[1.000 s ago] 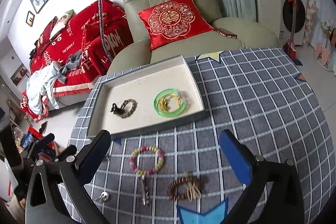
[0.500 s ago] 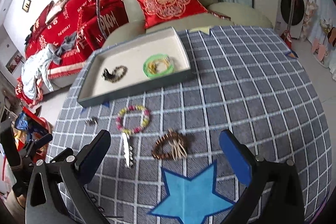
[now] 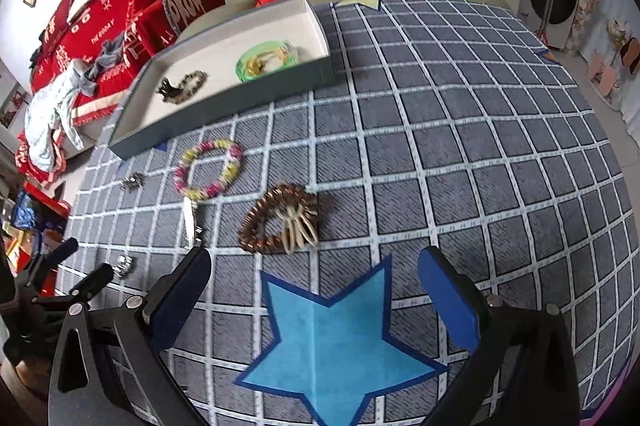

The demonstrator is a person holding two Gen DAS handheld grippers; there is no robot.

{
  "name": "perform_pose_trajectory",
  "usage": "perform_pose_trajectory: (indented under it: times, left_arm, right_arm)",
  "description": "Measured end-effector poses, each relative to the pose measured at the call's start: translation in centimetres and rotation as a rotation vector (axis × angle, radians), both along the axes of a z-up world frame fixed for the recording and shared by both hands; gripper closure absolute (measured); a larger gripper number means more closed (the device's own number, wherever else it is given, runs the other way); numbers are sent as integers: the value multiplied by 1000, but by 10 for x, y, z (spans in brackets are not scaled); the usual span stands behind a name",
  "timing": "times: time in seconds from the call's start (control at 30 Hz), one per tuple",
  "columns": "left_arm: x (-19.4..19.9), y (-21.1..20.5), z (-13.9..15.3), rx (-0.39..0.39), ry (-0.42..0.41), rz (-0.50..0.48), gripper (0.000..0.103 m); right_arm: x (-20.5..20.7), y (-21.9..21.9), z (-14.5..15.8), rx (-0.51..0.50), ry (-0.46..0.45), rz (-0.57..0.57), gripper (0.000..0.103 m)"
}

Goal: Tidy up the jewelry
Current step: 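Withdraw both tools from the tray back over the table, then grasp the brown wooden bead bracelet with the right tool while the left tool grasps the silver heart pendant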

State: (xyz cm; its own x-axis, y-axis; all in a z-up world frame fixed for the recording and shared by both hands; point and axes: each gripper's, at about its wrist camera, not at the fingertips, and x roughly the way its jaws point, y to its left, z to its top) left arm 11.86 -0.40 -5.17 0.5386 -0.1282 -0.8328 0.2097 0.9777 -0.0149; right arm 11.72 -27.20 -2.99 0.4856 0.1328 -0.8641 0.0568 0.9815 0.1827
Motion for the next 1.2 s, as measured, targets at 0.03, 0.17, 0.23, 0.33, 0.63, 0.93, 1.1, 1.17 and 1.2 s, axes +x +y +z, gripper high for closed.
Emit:
perform_pose_trajectory:
  times: [0.03, 0.17, 0.23, 0.33, 0.63, 0.93, 1.1, 1.17, 1.2]
  left_arm:
    - [0, -1, -1, 3, 0, -2, 0]
    - [-1, -6, 0, 6, -7, -17, 0]
    - [-2, -9, 1, 9, -10, -26, 0]
    - [-3, -14, 1, 16, -15, -40, 0]
    - [-3, -21, -3, 29, -11, -50, 1]
    - [-4, -27, -6, 16, 6, -73, 20]
    - [-8, -30, -5, 7, -5, -88, 48]
    - [-9, -32, -3, 4, -6, -109, 62]
    - [-10, -33, -3, 4, -6, -116, 71]
  right_arm:
    - [0, 0, -2, -7, 2, 1, 0]
    - [3, -4, -4, -38, -12, 5, 4]
    - [6, -5, -6, -47, -14, 12, 13]
    - [12, -6, -8, -48, -11, 29, 28]
    - [31, 9, -20, -27, -7, 113, 49]
    - [31, 15, -20, -2, -44, 135, 74]
    - [27, 17, -12, 6, -62, 140, 76]
    - [25, 17, -10, 7, -61, 135, 77]
    - [25, 16, -10, 12, -60, 130, 77]
